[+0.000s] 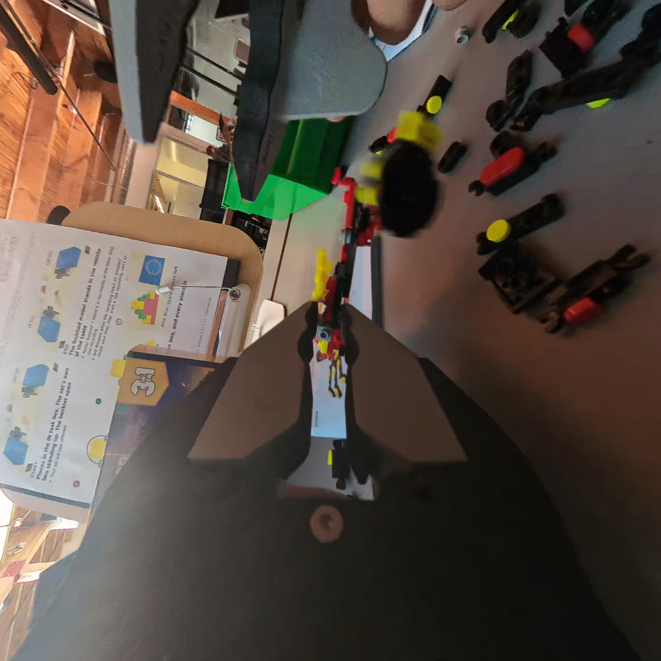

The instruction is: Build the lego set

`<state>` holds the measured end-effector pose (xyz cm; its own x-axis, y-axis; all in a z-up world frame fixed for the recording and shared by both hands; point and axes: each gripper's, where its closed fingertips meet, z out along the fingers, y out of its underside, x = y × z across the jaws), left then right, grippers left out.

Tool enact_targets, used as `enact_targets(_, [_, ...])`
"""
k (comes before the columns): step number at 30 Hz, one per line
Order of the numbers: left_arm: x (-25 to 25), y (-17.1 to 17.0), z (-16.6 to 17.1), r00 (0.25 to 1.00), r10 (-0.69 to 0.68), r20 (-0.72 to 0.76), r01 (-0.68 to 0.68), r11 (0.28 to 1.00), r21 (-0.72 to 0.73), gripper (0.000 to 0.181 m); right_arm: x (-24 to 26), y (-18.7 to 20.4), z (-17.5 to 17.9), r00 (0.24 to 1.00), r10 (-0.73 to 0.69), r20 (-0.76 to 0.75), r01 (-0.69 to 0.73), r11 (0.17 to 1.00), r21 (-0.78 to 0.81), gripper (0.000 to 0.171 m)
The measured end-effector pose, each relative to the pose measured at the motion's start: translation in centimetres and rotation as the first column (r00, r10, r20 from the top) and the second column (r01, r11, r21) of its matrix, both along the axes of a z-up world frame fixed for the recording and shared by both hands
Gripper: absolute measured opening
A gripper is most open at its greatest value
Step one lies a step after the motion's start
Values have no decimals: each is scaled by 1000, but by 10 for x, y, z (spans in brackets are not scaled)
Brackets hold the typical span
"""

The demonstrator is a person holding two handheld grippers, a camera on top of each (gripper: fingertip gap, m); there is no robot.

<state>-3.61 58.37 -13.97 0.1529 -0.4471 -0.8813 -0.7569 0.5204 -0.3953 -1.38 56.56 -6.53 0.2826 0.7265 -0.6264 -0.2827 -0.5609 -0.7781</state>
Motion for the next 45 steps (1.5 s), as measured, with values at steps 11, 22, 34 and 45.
enact_targets(11, [-9, 6, -2, 999, 27, 23, -26, 997, -73, 7, 25, 8, 7, 997, -74, 30, 72, 995, 63, 40])
enact_targets(22, [-21, 15, -1, 990, 96, 105, -74, 977, -202, 8, 31, 3, 13, 993, -87, 78, 73, 984, 161, 38])
enact_targets(34, [-25, 14, -5, 988, 103, 116, -68, 959, -276, 21, 75, 21, 23, 957, -285, 60, 262, 932, 252, 33])
enact_targets(45, [-33, 17, -7, 981, 141, 132, -81, 921, -382, 32, 96, 30, 20, 909, -402, 112, 353, 884, 306, 33])
